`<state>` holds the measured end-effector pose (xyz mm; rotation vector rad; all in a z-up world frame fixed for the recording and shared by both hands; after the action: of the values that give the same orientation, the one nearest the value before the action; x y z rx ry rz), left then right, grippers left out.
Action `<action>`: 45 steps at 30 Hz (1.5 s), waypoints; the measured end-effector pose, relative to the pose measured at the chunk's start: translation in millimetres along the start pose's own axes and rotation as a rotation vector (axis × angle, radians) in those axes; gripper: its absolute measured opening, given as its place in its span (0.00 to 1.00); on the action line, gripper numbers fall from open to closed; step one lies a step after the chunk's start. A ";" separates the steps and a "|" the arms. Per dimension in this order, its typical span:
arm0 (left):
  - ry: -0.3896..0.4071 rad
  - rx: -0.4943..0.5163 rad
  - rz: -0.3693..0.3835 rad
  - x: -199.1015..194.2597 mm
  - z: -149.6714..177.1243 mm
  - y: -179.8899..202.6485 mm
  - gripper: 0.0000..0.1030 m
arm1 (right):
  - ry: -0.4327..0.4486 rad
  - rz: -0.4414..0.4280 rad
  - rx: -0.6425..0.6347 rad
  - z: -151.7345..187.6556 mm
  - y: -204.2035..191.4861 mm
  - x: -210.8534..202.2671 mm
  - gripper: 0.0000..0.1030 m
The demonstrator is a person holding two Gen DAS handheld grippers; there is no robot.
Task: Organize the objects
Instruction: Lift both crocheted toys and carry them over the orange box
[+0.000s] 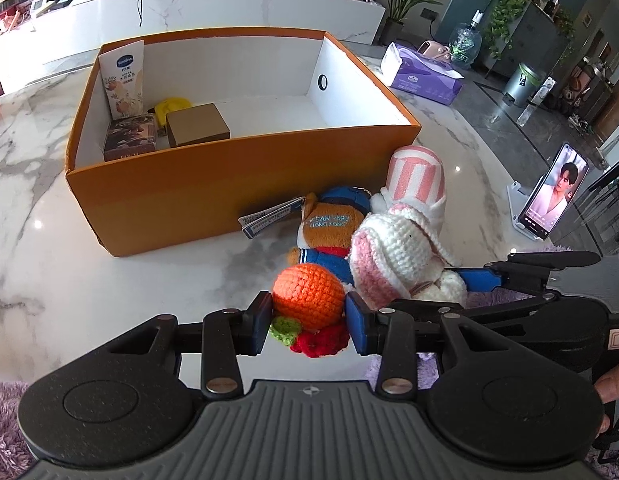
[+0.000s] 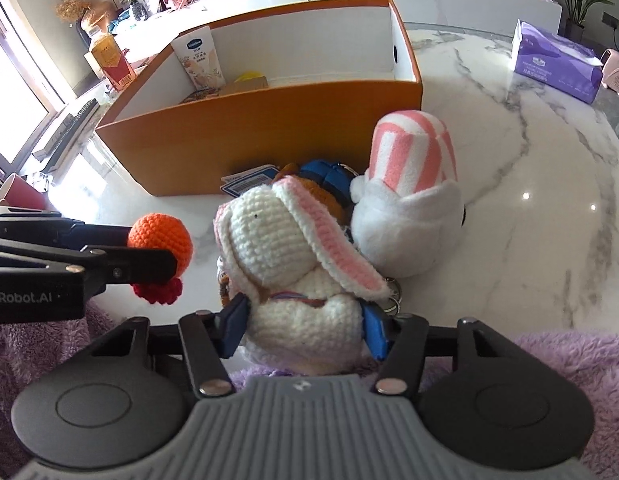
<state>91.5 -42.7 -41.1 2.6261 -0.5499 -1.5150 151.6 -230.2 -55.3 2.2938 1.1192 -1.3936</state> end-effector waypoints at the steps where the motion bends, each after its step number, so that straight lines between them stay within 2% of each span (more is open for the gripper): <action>1: 0.004 -0.002 -0.001 -1.8 -0.2 -0.4 0.45 | 0.009 0.005 -0.010 -0.6 -1.9 -4.1 0.58; 9: 0.063 -0.016 -0.013 -19.8 -6.7 -6.1 0.45 | 0.111 -0.002 -0.016 -16.7 -11.6 -43.2 0.58; 15: 0.122 -0.013 -0.020 -33.2 -20.5 -8.8 0.45 | 0.223 -0.017 -0.018 -46.5 -17.1 -70.1 0.58; 25: 0.200 0.020 -0.041 -43.8 -54.7 -16.9 0.45 | 0.294 -0.034 -0.058 -106.5 -23.3 -68.5 0.58; 31: 0.235 0.007 -0.057 -41.1 -83.9 -33.0 0.45 | 0.281 -0.051 -0.001 -149.3 -10.2 -50.1 0.58; 35: 0.233 -0.012 -0.047 -32.8 -101.5 -43.9 0.45 | 0.235 -0.029 0.046 -171.9 0.9 -22.8 0.58; 42: 0.178 0.002 0.005 2.5 -117.4 -45.3 0.44 | 0.081 0.094 0.039 -182.7 10.1 38.5 0.58; 45: 0.137 -0.009 0.039 24.0 -122.3 -49.0 0.44 | 0.020 0.097 0.078 -179.5 18.8 57.8 0.58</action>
<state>219.5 -20.1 -9.1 2.6701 -0.5778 -1.3110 297.5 -116.7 -13.6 2.3863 0.9608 -1.4040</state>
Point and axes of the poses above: each gripper's, at about its wrist camera, not at the fingertips, and x roughly the way its jaws point, y to its right, z to its underside, the point moved 1 cm from there along x, roughly the way its jaws point
